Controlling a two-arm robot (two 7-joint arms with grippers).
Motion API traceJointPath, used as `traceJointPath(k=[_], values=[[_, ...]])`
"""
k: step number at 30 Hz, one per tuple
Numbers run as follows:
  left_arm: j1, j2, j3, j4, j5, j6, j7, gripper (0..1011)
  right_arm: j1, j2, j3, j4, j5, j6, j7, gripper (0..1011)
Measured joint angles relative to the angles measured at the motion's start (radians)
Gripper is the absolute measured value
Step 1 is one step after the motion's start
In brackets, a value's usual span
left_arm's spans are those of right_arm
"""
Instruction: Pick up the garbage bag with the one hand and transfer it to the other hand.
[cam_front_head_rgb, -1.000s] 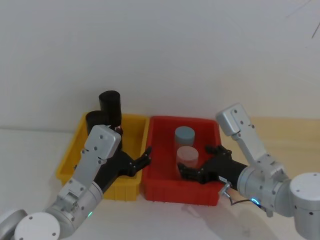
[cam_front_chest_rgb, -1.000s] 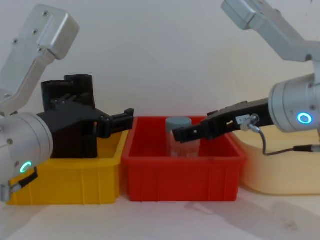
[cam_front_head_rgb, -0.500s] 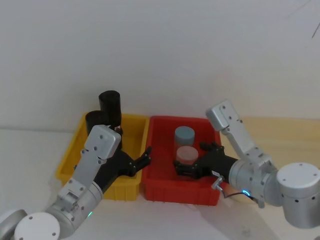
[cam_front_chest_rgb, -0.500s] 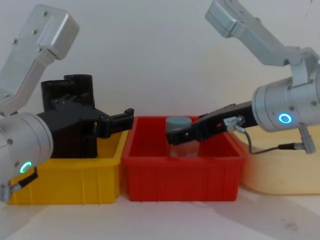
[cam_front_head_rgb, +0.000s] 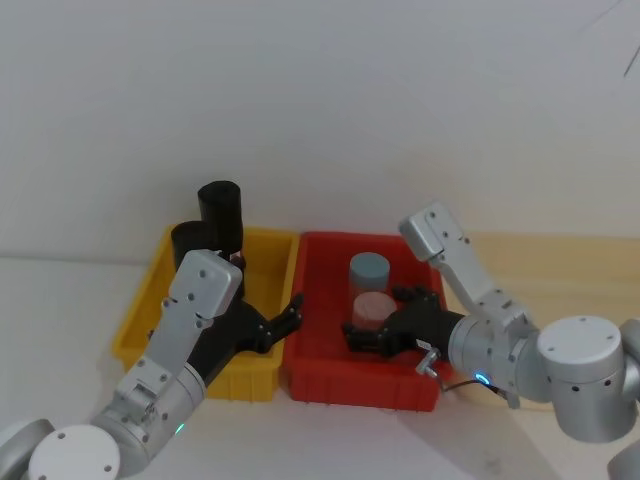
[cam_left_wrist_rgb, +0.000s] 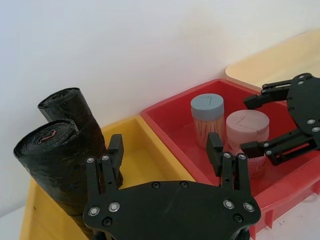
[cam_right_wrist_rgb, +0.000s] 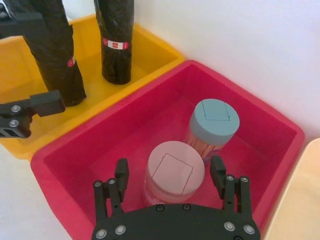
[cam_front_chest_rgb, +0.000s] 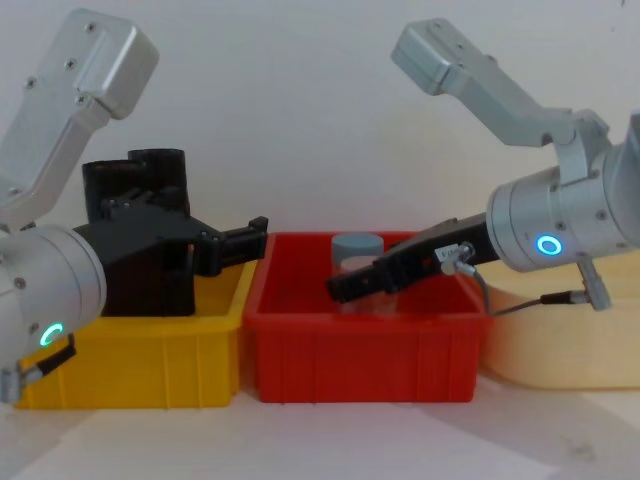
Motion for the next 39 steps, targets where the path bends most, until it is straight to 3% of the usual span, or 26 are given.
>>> traceJointPath(k=[14,26,39], values=[[0.0,0.0,0.0,0.0,0.0,0.0,0.0,1000,0.012,-0.007,-0.008,0.04,-0.014,-0.001,0.018,978],[0.0,0.0,0.0,0.0,0.0,0.0,0.0,1000,0.015,-0.009,-0.01,0.051,-0.018,-0.001,0.024,682],[0.0,0.0,0.0,0.0,0.0,0.0,0.0,1000,0.007,-0.008,0.003,0.036,-0.025,-0.017,0.015,679]])
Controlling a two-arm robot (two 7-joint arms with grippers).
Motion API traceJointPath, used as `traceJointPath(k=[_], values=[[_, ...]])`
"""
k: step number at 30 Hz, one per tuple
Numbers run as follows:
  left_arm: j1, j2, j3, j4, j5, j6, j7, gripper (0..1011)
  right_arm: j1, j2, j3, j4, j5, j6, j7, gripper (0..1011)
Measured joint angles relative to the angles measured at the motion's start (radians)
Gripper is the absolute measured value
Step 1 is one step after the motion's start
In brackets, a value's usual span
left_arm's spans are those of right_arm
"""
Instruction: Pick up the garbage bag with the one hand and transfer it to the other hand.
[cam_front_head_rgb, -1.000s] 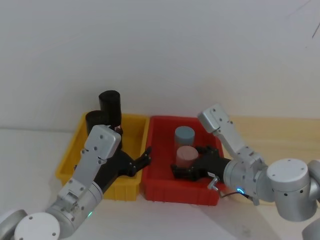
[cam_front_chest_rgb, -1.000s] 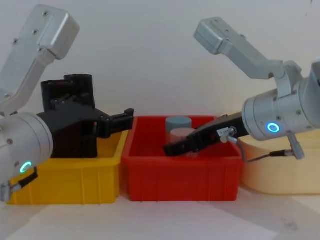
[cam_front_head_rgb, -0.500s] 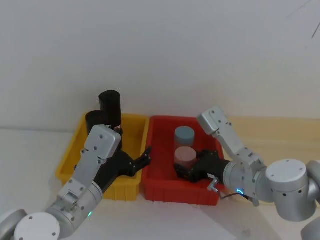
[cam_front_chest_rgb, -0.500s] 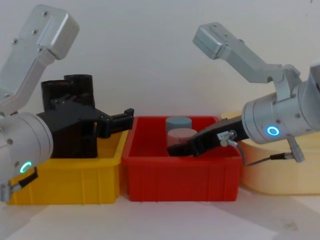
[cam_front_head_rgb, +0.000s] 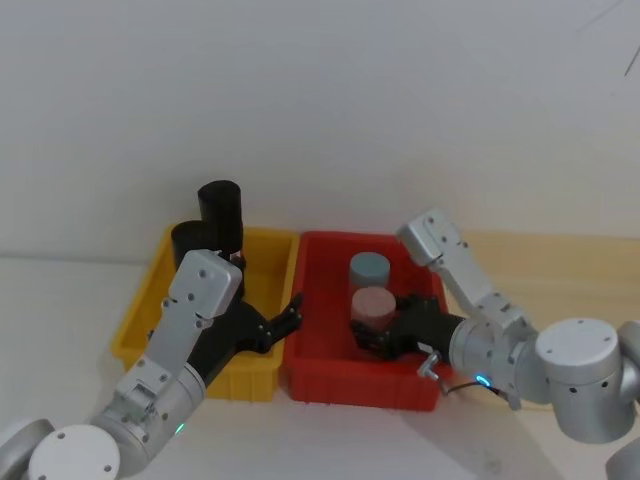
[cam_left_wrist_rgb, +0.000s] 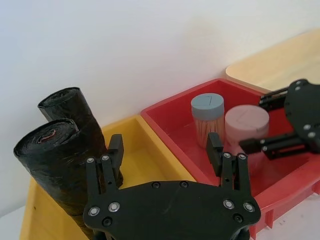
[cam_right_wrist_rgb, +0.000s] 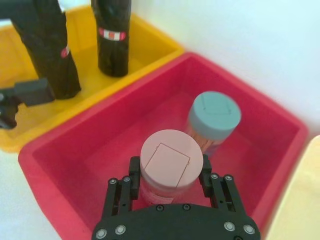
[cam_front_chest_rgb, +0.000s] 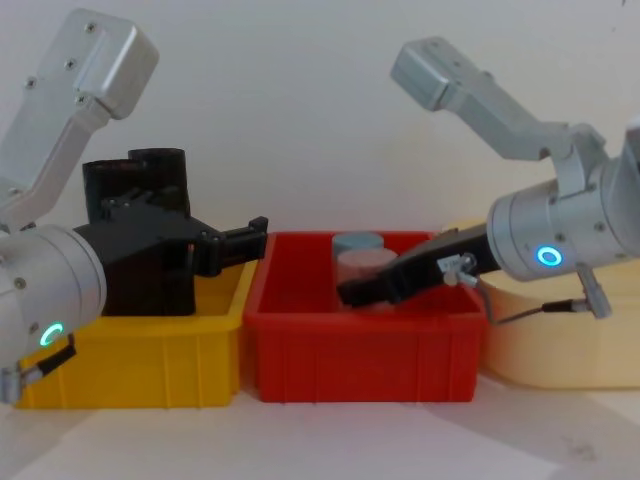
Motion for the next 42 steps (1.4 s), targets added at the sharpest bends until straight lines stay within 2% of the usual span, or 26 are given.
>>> traceJointPath(k=[6,10,17,21,22,23,29,30,35,42], values=[[0.0,0.0,0.0,0.0,0.0,0.0,0.0,1000,-0.013,0.007,0.023,-0.041,0.0,-0.02,-0.018,679],[0.0,0.0,0.0,0.0,0.0,0.0,0.0,1000,-0.025,0.015,0.051,-0.086,0.003,-0.031,-0.033,679],[0.0,0.0,0.0,0.0,0.0,0.0,0.0,1000,-0.053,0.035,0.12,-0.185,0.021,-0.042,-0.064,679],[0.0,0.0,0.0,0.0,0.0,0.0,0.0,1000,-0.075,0.053,0.175,-0.254,0.029,-0.042,-0.09,679],[0.0,0.0,0.0,0.0,0.0,0.0,0.0,1000,-0.075,0.053,0.175,-0.254,0.029,-0.042,-0.09,679],[0.0,0.0,0.0,0.0,0.0,0.0,0.0,1000,-0.087,0.062,0.2,-0.283,0.031,-0.04,-0.102,679],[0.0,0.0,0.0,0.0,0.0,0.0,0.0,1000,-0.12,0.088,0.26,-0.345,0.035,-0.02,-0.13,679],[0.0,0.0,0.0,0.0,0.0,0.0,0.0,1000,-0.132,0.096,0.279,-0.359,0.036,-0.01,-0.138,679],[0.0,0.0,0.0,0.0,0.0,0.0,0.0,1000,-0.168,0.119,0.325,-0.399,0.04,0.027,-0.155,679],[0.0,0.0,0.0,0.0,0.0,0.0,0.0,1000,-0.204,0.139,0.355,-0.414,0.043,0.074,-0.16,679]])
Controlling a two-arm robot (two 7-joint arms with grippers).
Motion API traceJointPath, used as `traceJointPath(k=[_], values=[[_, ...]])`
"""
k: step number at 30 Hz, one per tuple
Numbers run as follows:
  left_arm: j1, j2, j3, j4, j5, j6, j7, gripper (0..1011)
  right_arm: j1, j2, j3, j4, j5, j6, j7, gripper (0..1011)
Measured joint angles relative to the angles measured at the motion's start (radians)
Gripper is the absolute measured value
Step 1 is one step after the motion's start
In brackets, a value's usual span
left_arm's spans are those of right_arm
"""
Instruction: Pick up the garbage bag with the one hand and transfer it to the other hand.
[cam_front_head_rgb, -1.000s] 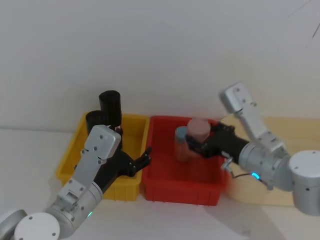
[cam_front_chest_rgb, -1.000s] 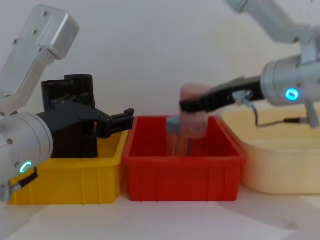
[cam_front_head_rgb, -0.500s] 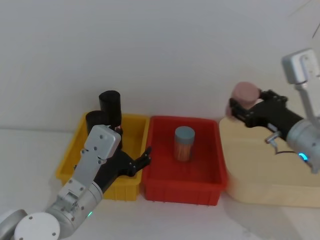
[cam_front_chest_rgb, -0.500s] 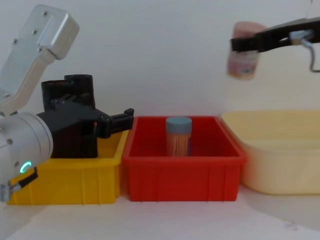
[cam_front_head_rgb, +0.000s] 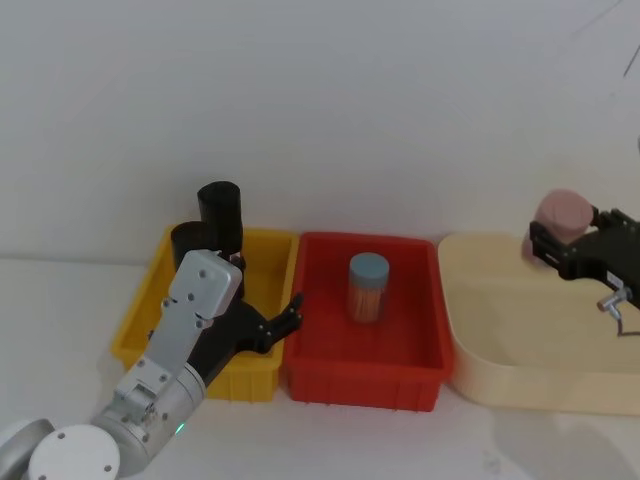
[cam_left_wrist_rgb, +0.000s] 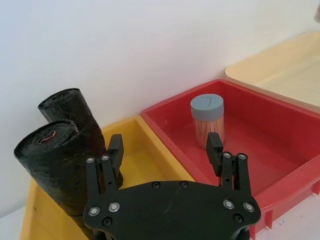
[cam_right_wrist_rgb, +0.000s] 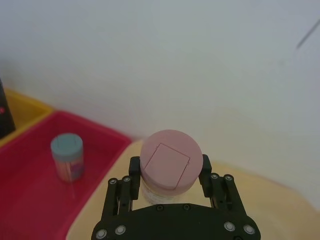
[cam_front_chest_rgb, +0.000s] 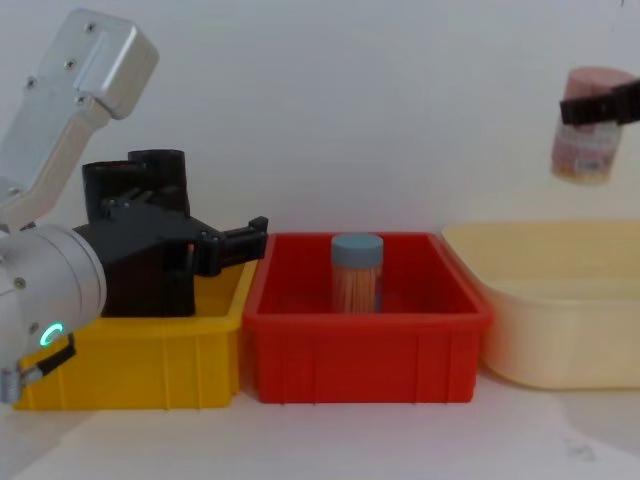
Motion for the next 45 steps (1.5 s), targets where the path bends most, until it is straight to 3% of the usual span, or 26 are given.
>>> traceJointPath(k=[6,16,22,29,39,45], values=[[0.0,0.0,0.0,0.0,0.0,0.0,0.0,1000,-0.014,0.009,-0.001,0.016,0.001,0.029,0.011,679],[0.0,0.0,0.0,0.0,0.0,0.0,0.0,1000,-0.008,0.012,-0.042,0.087,-0.009,0.061,0.051,684],[0.0,0.0,0.0,0.0,0.0,0.0,0.0,1000,-0.005,0.011,-0.056,0.109,-0.014,0.069,0.063,872],[0.0,0.0,0.0,0.0,0.0,0.0,0.0,1000,-0.002,0.011,-0.065,0.124,-0.017,0.075,0.071,1001],[0.0,0.0,0.0,0.0,0.0,0.0,0.0,1000,-0.002,0.01,-0.069,0.132,-0.02,0.077,0.076,999],[0.0,0.0,0.0,0.0,0.0,0.0,0.0,1000,-0.025,0.005,-0.05,0.103,-0.017,0.053,0.073,999]])
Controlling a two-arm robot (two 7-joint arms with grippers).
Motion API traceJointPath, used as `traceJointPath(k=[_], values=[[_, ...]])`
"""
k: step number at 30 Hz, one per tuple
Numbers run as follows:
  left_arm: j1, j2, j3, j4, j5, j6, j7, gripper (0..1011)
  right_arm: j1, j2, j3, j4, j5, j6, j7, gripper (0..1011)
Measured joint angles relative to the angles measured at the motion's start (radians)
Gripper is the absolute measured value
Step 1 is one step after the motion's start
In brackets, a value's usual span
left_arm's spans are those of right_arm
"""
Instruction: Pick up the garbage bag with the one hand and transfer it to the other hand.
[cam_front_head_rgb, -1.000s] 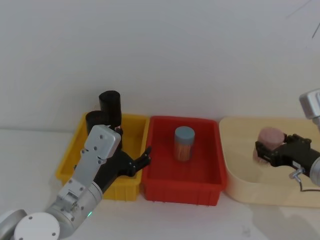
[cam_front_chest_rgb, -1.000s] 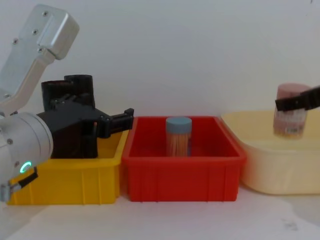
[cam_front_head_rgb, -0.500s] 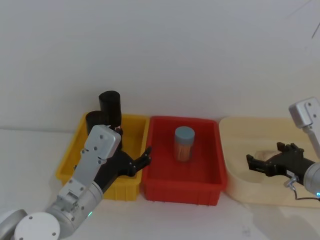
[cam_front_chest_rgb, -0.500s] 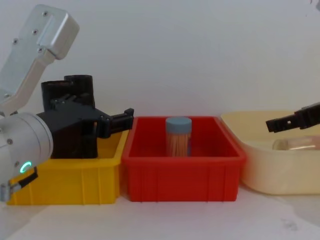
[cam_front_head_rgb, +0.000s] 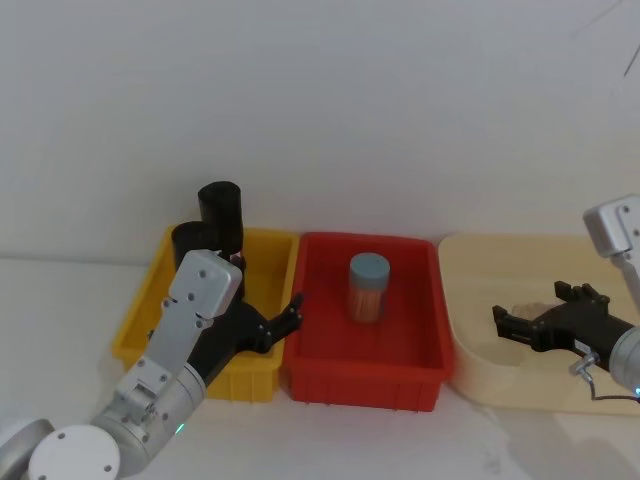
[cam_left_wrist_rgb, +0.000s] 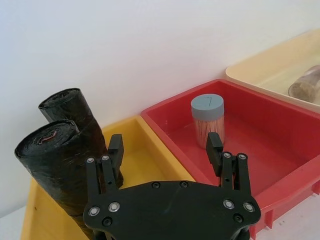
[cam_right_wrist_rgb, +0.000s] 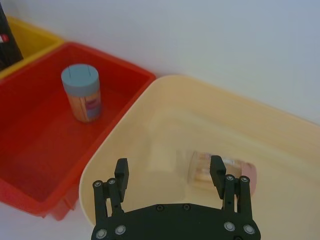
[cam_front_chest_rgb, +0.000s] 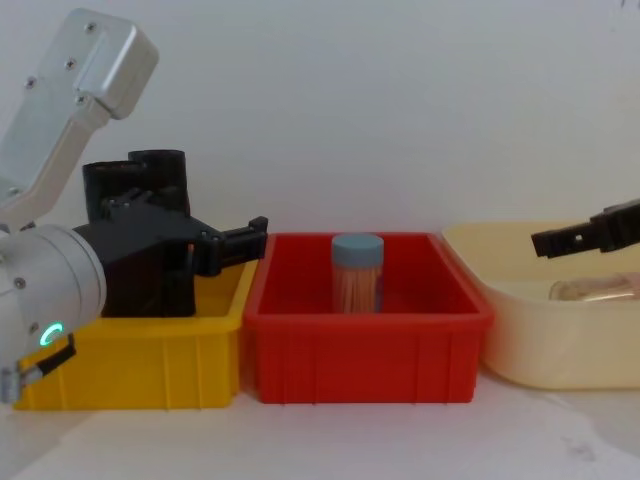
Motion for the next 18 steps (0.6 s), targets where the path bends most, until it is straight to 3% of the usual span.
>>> traceJointPath(k=[11,18], values=[[0.0,0.0,0.0,0.0,-0.001,0.003,-0.003,1000,-0.043,-0.009,0.036,-0.054,0.023,-0.031,-0.013,999],[-0.007,0.014,-0.003,-0.015,-0.025,0.041,-0.049,1000,-0.057,-0.012,0.048,-0.072,0.031,-0.04,-0.017,999]])
